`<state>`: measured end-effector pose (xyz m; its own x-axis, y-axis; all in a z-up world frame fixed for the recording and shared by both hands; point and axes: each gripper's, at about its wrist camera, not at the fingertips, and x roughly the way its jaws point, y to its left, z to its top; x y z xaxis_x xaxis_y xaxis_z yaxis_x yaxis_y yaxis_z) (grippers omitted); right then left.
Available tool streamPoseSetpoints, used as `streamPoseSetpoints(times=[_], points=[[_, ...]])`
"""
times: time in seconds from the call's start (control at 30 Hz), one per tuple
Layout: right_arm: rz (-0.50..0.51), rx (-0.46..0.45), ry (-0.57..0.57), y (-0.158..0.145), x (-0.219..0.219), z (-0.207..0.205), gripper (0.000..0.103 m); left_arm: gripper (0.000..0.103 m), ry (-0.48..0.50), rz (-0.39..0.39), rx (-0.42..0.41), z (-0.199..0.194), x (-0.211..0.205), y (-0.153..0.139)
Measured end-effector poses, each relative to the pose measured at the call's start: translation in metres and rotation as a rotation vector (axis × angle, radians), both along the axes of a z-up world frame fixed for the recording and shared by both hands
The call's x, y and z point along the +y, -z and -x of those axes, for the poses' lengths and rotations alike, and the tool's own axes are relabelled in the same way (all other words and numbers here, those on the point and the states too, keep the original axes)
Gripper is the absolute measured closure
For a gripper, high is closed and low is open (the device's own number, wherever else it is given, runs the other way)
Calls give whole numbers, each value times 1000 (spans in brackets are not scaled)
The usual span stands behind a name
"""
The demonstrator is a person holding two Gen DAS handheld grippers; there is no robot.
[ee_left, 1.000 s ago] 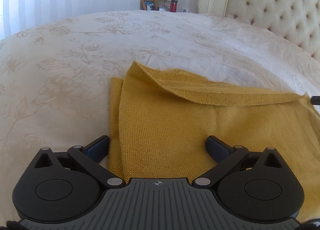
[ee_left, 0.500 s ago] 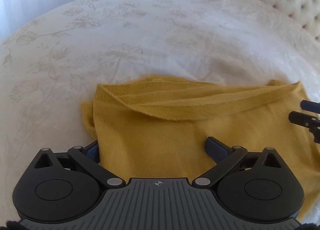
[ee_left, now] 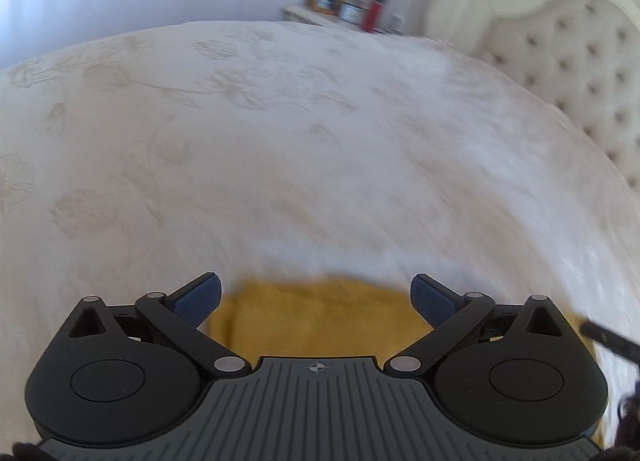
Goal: Fold small clothes
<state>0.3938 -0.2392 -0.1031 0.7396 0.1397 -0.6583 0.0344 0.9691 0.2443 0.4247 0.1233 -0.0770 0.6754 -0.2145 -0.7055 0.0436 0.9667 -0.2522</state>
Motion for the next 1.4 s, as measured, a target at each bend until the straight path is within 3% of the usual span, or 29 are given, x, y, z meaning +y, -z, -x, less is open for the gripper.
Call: streamPoseSetpoints(times=[0.17, 0.3, 0.37, 0.53, 0.6, 0.77, 0.93, 1.0, 1.17, 1.23, 1.4], points=[[110, 56, -40, 19, -3, 64, 32, 0, 181, -87, 41, 63, -35, 29], [134, 90, -20, 32, -14, 110, 32, 0, 284, -264, 8, 113, -51, 51], [135, 83, 0, 34, -22, 129, 32, 0, 309, -312, 8, 129, -53, 56], [131, 69, 43, 37, -31, 158, 32, 0, 269, -306, 47, 150, -40, 59], [136, 63, 54, 38, -30, 164, 30, 0, 228, -241, 75, 153, -28, 60], [127, 43, 69, 45, -30, 174, 25, 0, 177, -234, 99, 165, -22, 58], [102, -11, 61, 54, -30, 188, 3, 0, 142, -260, 106, 181, -25, 58], [107, -22, 67, 57, -28, 192, 2, 0, 130, -249, 107, 186, -26, 56], [78, -28, 67, 56, -32, 197, 1, 0, 72, -55, 34, 201, -20, 28], [35, -28, 55, 54, -37, 198, 1, 0, 59, -12, -3, 200, -24, 13], [-147, -21, 28, 49, -64, 200, 1, 0, 109, -58, -54, 173, -55, -9]])
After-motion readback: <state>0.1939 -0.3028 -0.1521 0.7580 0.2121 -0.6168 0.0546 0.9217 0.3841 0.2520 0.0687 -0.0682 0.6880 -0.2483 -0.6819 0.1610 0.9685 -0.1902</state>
